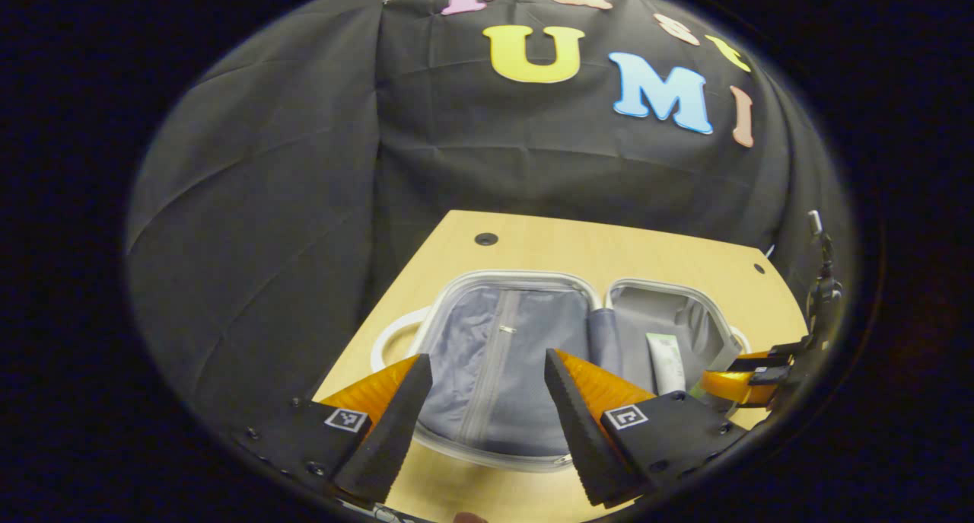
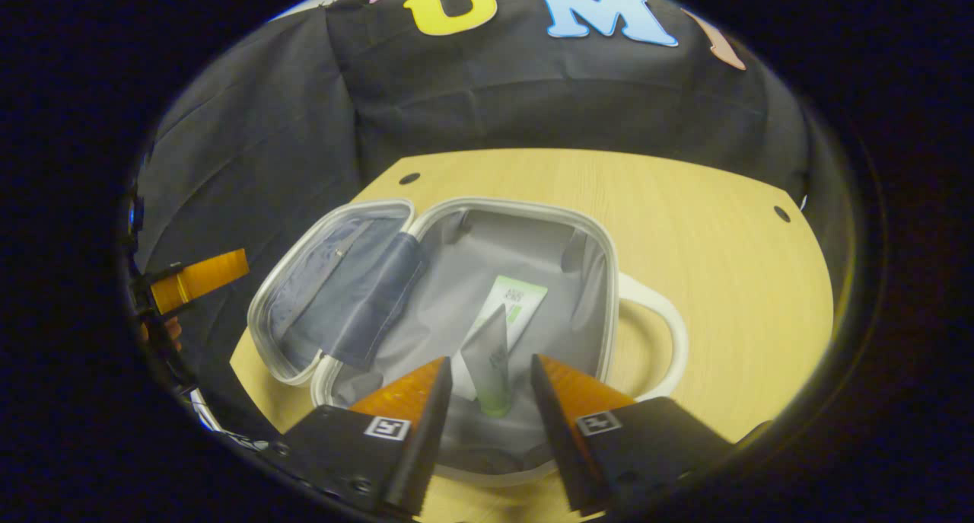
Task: First open the suitcase, pack the skin care products into it, and then close the suitcase.
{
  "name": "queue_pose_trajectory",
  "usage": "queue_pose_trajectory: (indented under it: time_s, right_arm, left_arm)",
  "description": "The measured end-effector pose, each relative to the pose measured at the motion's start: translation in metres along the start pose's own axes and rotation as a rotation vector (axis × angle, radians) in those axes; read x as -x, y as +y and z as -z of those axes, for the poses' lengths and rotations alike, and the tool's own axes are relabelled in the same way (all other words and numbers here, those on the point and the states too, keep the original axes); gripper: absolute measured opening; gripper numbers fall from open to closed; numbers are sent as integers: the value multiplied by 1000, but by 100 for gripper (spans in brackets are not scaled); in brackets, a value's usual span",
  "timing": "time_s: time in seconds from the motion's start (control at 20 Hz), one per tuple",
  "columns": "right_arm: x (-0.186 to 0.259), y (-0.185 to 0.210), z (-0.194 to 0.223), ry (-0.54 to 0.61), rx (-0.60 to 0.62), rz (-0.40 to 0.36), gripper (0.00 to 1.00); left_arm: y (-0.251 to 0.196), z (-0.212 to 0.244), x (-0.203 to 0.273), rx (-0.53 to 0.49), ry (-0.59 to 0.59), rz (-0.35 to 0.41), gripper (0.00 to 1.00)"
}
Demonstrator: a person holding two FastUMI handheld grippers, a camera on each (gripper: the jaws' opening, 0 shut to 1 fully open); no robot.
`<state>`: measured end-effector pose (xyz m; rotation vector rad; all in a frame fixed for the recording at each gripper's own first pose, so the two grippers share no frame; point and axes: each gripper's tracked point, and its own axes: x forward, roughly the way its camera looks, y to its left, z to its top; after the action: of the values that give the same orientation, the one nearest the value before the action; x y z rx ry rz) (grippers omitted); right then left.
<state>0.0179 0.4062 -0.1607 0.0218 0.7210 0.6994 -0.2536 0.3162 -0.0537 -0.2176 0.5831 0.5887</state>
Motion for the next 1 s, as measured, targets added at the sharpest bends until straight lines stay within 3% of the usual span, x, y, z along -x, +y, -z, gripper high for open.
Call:
queue_pose_trajectory:
  time_s: [0.05, 0.1, 0.55, 1.0]
  right_arm:
    - [9, -3, -8, -45, 1, 12, 86]
    - [18, -5, -11, -72, 1, 21, 88]
    - [87, -46, -24, -187, -53, 142, 86]
    - [111, -72, -20, -199, -51, 264, 87]
  left_arm:
    - [17, -1, -5, 15, 2, -29, 97]
    - [28, -4, -9, 28, -2, -46, 97]
    - [122, -8, -79, 62, 64, -114, 97]
    - [147, 45, -164, 206, 275, 17, 97]
